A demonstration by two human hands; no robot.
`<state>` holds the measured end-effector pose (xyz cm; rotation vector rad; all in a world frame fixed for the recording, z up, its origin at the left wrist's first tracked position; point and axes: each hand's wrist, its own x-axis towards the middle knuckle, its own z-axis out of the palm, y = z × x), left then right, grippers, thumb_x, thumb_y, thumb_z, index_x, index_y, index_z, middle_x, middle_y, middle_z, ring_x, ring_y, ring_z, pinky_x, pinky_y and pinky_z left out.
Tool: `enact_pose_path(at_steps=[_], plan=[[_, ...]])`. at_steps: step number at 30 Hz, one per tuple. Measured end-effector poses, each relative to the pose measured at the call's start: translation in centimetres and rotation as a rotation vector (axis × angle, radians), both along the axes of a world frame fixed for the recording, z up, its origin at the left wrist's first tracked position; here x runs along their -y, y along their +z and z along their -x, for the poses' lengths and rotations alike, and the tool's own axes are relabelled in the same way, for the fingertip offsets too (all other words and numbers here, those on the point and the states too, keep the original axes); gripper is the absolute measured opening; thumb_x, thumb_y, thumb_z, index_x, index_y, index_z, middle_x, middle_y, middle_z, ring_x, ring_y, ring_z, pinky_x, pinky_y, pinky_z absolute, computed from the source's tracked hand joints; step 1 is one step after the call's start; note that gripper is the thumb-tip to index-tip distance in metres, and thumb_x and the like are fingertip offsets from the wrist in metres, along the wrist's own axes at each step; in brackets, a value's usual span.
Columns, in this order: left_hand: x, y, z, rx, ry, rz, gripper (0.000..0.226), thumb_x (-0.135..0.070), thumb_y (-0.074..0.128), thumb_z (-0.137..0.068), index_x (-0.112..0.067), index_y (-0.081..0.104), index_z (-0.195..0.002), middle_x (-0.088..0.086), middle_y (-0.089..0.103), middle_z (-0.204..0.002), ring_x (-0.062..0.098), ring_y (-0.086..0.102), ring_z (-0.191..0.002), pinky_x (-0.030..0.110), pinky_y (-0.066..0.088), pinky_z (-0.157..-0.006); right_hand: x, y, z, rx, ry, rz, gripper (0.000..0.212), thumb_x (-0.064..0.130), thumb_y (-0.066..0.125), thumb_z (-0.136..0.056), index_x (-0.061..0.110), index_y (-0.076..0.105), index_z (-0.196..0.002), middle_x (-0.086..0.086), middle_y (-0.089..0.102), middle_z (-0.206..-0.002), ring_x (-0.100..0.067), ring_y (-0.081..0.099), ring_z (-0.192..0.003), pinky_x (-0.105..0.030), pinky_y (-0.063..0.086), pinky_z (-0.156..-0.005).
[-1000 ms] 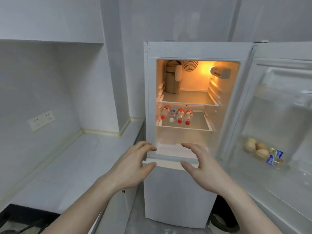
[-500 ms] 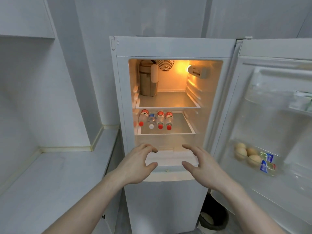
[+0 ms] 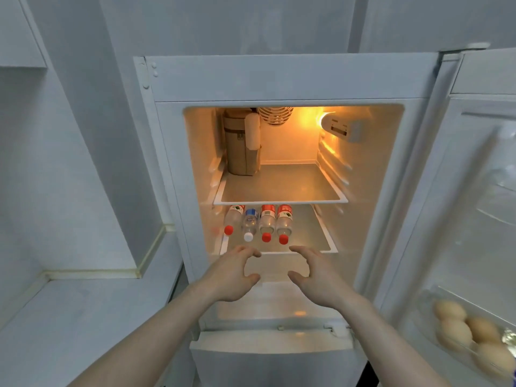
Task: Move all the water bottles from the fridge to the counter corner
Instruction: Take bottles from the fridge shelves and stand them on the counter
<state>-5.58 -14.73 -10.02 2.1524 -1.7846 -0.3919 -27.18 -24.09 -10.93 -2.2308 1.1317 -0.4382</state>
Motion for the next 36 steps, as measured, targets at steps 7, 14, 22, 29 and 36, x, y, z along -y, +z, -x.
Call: enact_pose_path(at_steps=[7,14,22,29,36], plan=[[9.9,-1.8,-1.8,-0.033,0.090,-0.108,0.055,-0.036,0.066,-0.095,-0.034,0.044,-0.145,-0.001,0.043,-0.153,0.022,0.046,-0.137,0.038,0.040,-0.114,8.3,-2.3,-4.8,-0.048,-0.008,-0.082,0.057,0.029,0.064,-0.099,0.031,0.043,-0.152,0.002,0.043,-0.154,-0.020,0.048,-0.139,-0.034,0.039,-0.115],[16.2,-4.4,-2.7,-0.051,0.123,-0.231,0.057,-0.014,0.060,-0.097,-0.036,0.041,-0.146,0.001,0.035,-0.156,0.027,0.047,-0.136,0.037,0.045,-0.106,13.5,-5.5,-8.9,-0.152,-0.028,-0.175,0.051,0.023,0.059,-0.100,0.026,0.045,-0.149,-0.002,0.041,-0.152,-0.026,0.054,-0.133,-0.036,0.044,-0.110],[20.5,-5.5,-3.2,-0.078,0.139,-0.322,0.066,-0.009,0.053,-0.095,-0.031,0.034,-0.155,0.002,0.042,-0.150,0.027,0.048,-0.135,0.039,0.046,-0.109,17.1,-7.2,-10.8,-0.211,-0.037,-0.210,0.049,0.017,0.057,-0.098,0.031,0.049,-0.145,-0.004,0.049,-0.140,-0.026,0.058,-0.124,-0.036,0.048,-0.108],[21.3,-6.7,-3.1,-0.080,0.140,-0.343,0.073,-0.006,0.061,-0.093,-0.029,0.032,-0.155,0.003,0.042,-0.151,0.028,0.048,-0.136,0.044,0.046,-0.111,18.1,-7.8,-11.7,-0.275,-0.003,-0.210,0.064,0.017,0.062,-0.098,0.032,0.038,-0.156,-0.003,0.053,-0.143,-0.026,0.054,-0.131,-0.037,0.048,-0.110],[20.6,-7.5,-2.5,-0.062,0.153,-0.303,0.058,0.000,0.060,-0.092,-0.031,0.044,-0.139,0.001,0.046,-0.140,0.024,0.054,-0.124,0.040,0.050,-0.105,17.5,-8.4,-11.4,-0.243,-0.096,-0.201,0.050,0.013,0.071,-0.095,0.032,0.045,-0.133,-0.003,0.050,-0.126,-0.021,0.055,-0.107,-0.031,0.052,-0.095]])
